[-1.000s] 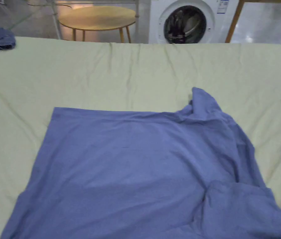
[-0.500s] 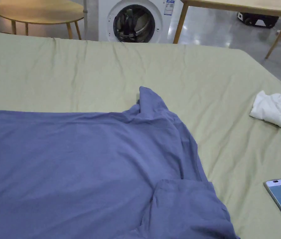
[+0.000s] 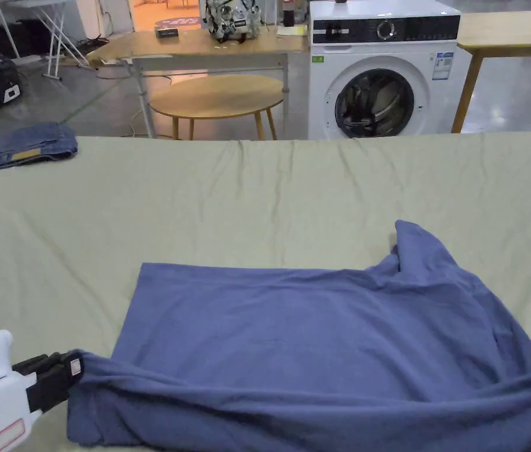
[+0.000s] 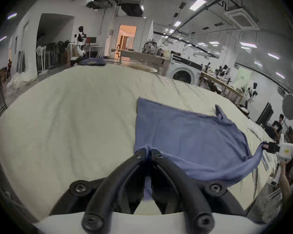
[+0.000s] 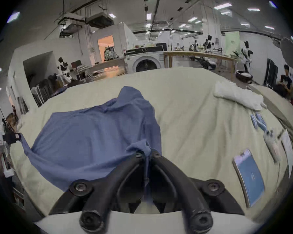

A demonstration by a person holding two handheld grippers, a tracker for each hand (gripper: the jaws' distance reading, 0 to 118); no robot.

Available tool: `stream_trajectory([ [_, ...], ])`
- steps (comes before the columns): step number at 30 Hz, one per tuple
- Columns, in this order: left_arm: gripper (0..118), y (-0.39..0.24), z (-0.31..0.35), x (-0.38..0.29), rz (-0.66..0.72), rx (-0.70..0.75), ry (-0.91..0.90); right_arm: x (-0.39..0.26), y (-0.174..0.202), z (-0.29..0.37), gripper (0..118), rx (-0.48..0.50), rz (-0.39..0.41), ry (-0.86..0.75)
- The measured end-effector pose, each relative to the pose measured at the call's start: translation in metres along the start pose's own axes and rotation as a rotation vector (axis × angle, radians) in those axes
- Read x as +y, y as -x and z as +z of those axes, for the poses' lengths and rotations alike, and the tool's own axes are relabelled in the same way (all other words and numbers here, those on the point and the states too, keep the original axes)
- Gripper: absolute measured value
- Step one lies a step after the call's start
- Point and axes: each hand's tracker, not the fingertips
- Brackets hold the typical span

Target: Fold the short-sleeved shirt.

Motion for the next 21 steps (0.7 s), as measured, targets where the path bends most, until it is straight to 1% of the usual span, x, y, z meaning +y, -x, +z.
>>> stream_trajectory([
  [1,1,0.016,-0.020,0.006,0.003,-0.002,0.016,0.007,0.000,-0.014,3,-0.018,0.006,0.014],
  [2,1,0.020,-0.031,0.012,0.004,-0.002,0.023,0.012,0.000,-0.027,3,-0.031,0.005,0.029],
  [4,1,0.024,-0.051,0.020,0.009,0.003,0.045,0.019,-0.001,-0.048,3,-0.028,-0.027,0.058],
  [7,1,0.020,-0.076,0.025,0.019,0.012,0.070,0.021,0.000,-0.073,4,-0.038,-0.052,0.092],
  [8,1,0.019,-0.081,0.025,0.008,0.022,0.075,0.018,-0.004,-0.083,12,-0.037,-0.051,0.103],
  [9,9,0.017,-0.081,0.024,0.003,0.018,0.068,0.015,-0.004,-0.086,26,-0.045,-0.044,0.100],
  [10,24,0.019,-0.081,0.025,0.000,-0.001,0.065,0.012,-0.005,-0.087,41,-0.057,-0.035,0.103],
  [11,35,0.020,-0.079,0.025,-0.009,-0.029,0.057,0.011,-0.008,-0.086,48,-0.068,-0.033,0.108],
  [12,40,0.016,-0.072,0.025,-0.025,-0.025,0.045,0.007,-0.017,-0.090,50,-0.067,-0.052,0.117],
  [13,40,0.013,-0.065,0.025,-0.050,0.001,0.023,0.005,-0.022,-0.084,50,-0.054,-0.081,0.103],
  [14,44,0.009,-0.054,0.027,-0.071,0.019,-0.008,0.004,-0.028,-0.074,50,-0.040,-0.101,0.071],
  [16,44,0.001,-0.027,0.029,-0.112,-0.011,-0.077,0.004,-0.028,-0.047,50,-0.051,-0.103,0.003],
  [17,44,-0.019,-0.006,0.028,-0.151,-0.007,-0.117,0.005,-0.029,-0.031,50,-0.024,-0.102,-0.030],
  [19,44,-0.037,0.027,0.027,-0.219,-0.004,-0.194,0.004,-0.025,0.002,50,0.005,-0.098,-0.102],
  [21,44,-0.061,0.064,0.022,-0.249,-0.014,-0.265,0.004,-0.008,0.042,50,0.053,-0.075,-0.164],
])
